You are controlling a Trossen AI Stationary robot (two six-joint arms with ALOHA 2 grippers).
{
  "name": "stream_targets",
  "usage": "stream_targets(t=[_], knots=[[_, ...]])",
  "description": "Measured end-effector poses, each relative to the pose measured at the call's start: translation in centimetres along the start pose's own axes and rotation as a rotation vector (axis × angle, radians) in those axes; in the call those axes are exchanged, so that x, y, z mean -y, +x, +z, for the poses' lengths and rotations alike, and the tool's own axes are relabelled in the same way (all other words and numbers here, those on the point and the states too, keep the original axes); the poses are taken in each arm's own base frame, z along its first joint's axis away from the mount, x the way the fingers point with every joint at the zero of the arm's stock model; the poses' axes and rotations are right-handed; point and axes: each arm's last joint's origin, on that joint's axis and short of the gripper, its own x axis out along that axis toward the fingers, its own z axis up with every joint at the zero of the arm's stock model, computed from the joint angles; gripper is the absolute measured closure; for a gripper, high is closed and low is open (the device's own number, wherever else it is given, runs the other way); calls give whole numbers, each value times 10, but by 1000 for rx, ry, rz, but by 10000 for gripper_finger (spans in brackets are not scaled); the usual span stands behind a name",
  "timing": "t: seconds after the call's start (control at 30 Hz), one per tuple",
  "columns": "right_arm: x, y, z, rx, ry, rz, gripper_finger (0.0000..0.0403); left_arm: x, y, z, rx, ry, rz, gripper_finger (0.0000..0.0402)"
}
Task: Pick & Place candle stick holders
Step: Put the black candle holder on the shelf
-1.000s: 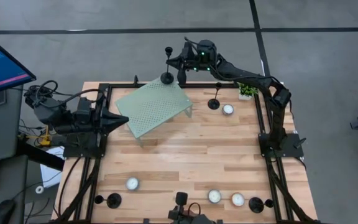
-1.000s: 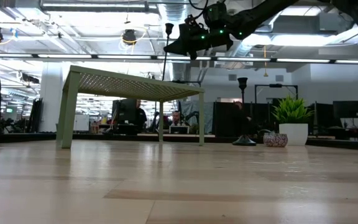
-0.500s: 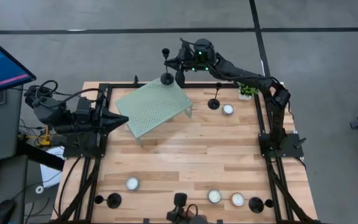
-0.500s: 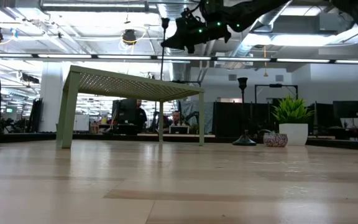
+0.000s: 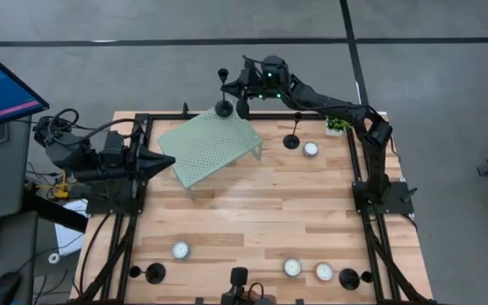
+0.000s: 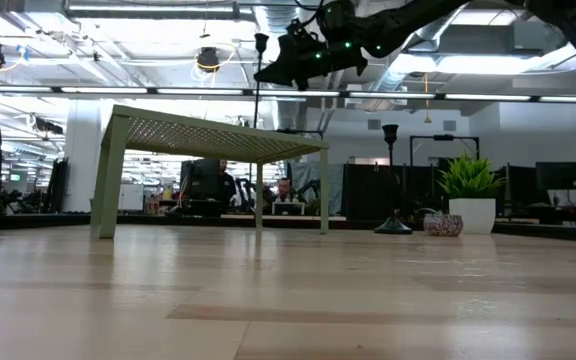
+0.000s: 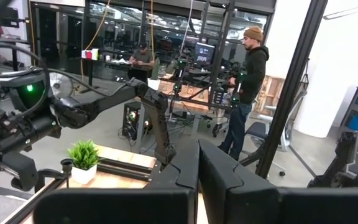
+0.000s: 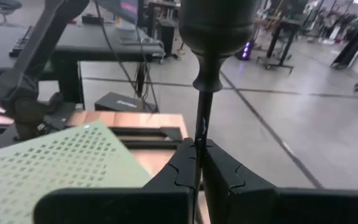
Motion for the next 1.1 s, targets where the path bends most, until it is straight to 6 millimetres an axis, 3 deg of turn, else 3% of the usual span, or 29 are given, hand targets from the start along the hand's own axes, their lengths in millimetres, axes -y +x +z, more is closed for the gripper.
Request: stream_targets(t=[0.3, 0.67, 1.1], knots=[[10, -4, -5, -27, 21, -18, 403, 0, 0, 0, 1, -1, 0, 395], [6, 6, -13, -10, 22, 15, 403, 0, 0, 0, 3, -3, 0, 393], [10, 5, -14, -12, 44, 11, 403, 0, 0, 2, 12, -13, -1, 394]])
